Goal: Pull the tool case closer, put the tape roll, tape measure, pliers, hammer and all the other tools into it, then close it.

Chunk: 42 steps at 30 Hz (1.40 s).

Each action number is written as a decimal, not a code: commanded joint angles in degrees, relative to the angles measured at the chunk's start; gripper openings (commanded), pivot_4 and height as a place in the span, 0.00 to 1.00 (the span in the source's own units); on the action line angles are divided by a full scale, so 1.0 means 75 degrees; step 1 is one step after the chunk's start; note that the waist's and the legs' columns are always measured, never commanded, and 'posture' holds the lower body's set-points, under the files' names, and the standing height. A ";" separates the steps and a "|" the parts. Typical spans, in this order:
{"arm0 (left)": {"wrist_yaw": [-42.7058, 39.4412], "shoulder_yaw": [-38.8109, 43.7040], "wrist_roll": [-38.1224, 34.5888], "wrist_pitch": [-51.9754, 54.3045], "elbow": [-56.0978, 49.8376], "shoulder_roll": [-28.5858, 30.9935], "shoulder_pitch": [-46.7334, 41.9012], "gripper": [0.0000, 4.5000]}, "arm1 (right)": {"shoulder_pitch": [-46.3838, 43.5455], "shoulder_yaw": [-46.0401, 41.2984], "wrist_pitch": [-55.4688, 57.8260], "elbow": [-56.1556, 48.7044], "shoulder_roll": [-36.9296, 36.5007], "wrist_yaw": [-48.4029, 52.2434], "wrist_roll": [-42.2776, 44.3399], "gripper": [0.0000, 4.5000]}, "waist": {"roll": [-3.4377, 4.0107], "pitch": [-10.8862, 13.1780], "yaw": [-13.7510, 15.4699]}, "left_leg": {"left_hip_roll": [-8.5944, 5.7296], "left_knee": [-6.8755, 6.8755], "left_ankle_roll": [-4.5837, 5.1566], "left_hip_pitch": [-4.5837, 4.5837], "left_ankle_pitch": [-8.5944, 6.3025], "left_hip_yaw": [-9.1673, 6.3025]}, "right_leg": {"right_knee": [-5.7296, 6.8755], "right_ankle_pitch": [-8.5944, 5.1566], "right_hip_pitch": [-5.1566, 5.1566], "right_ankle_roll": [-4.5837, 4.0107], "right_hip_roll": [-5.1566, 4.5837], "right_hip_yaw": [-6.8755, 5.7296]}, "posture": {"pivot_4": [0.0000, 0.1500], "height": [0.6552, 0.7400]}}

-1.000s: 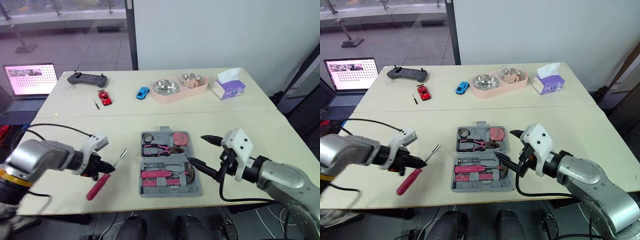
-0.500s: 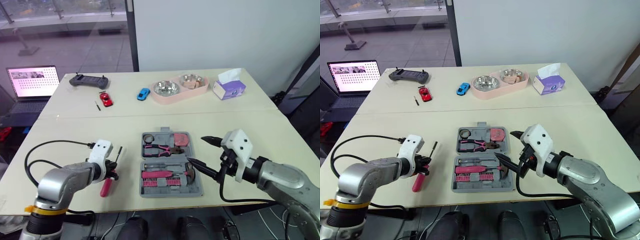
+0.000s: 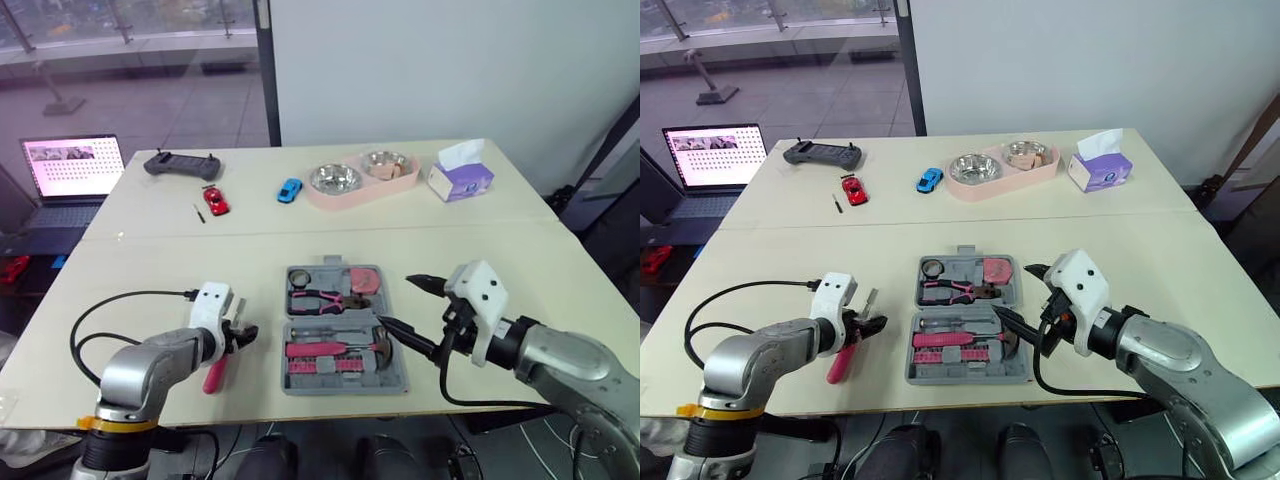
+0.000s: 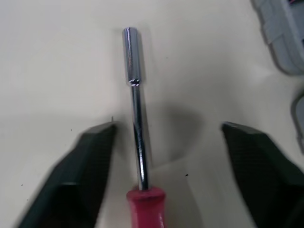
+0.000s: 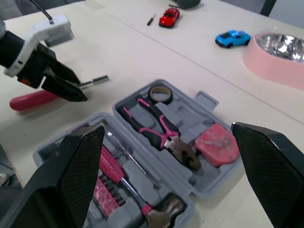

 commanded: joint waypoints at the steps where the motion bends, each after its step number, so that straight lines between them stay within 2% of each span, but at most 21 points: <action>1: -0.0089 0.0336 0.0032 -0.0046 -0.1176 0.0432 0.0132 1.00 | 0.0011 -0.0244 -0.0071 -0.0206 -0.0011 -0.0029 0.0082 1.00 | -0.0034 0.0020 -0.0005 | 0.0003 0.0000 0.0000 -0.0005 0.0000 0.0000 | 0.0000 0.0000 -0.0006 0.0000 -0.0001 0.0004 | 1.00 1.00; 8: 0.0047 0.0336 0.0069 0.0356 -0.2197 0.0531 0.1010 1.00 | -0.0008 -0.0289 -0.0063 -0.0147 -0.0050 0.0015 0.0125 1.00 | -0.0043 0.0026 0.0017 | -0.0001 0.0000 -0.0002 -0.0018 -0.0001 0.0003 | -0.0025 0.0001 -0.0004 -0.0002 -0.0016 0.0010 | 1.00 1.00; 21: 0.0266 -0.0373 0.0765 -0.1089 -0.1589 0.0005 0.2228 1.00 | 0.0267 -0.0533 -0.0111 -0.0126 -0.0375 0.0490 0.0268 1.00 | -0.0047 0.0030 0.0016 | 0.0000 -0.0002 -0.0004 -0.0059 -0.0003 -0.0002 | -0.0039 0.0001 -0.0037 -0.0004 -0.0024 0.0007 | 1.00 1.00; 27: 0.0278 -0.0486 0.0939 -0.1415 -0.1289 -0.0235 0.2241 1.00 | 0.0226 -0.0575 -0.0164 0.0016 -0.0494 0.0962 0.0495 1.00 | -0.0037 0.0024 0.0034 | 0.0003 -0.0002 -0.0004 -0.0056 -0.0002 -0.0006 | -0.0038 0.0006 -0.0037 -0.0013 -0.0024 0.0004 | 1.00 1.00; 31: 0.0259 -0.0568 0.1034 -0.1517 -0.1129 -0.0359 0.2121 1.00 | 0.0088 -0.0268 -0.0313 0.0288 -0.0870 0.1865 0.0664 1.00 | -0.0028 0.0021 0.0052 | 0.0002 -0.0002 -0.0004 -0.0056 -0.0002 -0.0006 | -0.0038 0.0006 -0.0036 -0.0012 -0.0023 0.0000 | 1.00 1.00; 37: 0.0229 -0.0643 0.1162 -0.1562 -0.0907 -0.0458 0.1868 1.00 | -0.0264 0.0143 -0.1191 0.1393 -0.1472 0.3270 0.0092 1.00 | -0.0022 0.0020 0.0154 | 0.0002 -0.0001 -0.0002 -0.0046 -0.0001 -0.0004 | -0.0038 0.0006 -0.0028 -0.0012 -0.0017 -0.0005 | 1.00 1.00; 42: 0.0249 -0.0611 0.1224 -0.1600 -0.0847 -0.0542 0.1859 1.00 | -0.0562 0.0240 -0.1558 0.1949 -0.1569 0.3690 -0.0153 1.00 | -0.0022 0.0020 0.0216 | 0.0002 -0.0001 -0.0002 -0.0048 -0.0001 -0.0002 | -0.0038 0.0006 -0.0029 -0.0012 -0.0016 -0.0005 | 1.00 1.00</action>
